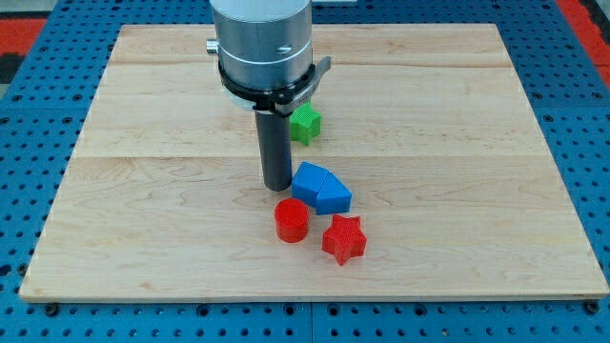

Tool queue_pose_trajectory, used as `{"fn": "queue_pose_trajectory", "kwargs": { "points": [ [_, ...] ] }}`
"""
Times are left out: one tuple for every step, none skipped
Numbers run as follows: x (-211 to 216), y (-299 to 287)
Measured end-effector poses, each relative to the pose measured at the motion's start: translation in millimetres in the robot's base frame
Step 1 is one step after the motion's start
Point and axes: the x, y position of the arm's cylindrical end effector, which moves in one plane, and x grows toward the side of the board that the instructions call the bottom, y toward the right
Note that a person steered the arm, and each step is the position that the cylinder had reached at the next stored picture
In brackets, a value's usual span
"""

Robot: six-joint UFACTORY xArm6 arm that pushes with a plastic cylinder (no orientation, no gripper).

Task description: Move away from blue cube

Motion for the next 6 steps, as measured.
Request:
{"fn": "queue_pose_trajectory", "kwargs": {
  "points": [
    [0.4, -3.4],
    [0.4, -3.4],
    [2.7, -10.6],
    [15.3, -62.4],
    [92.4, -54.4],
    [114.3, -31.2]
  ]
}}
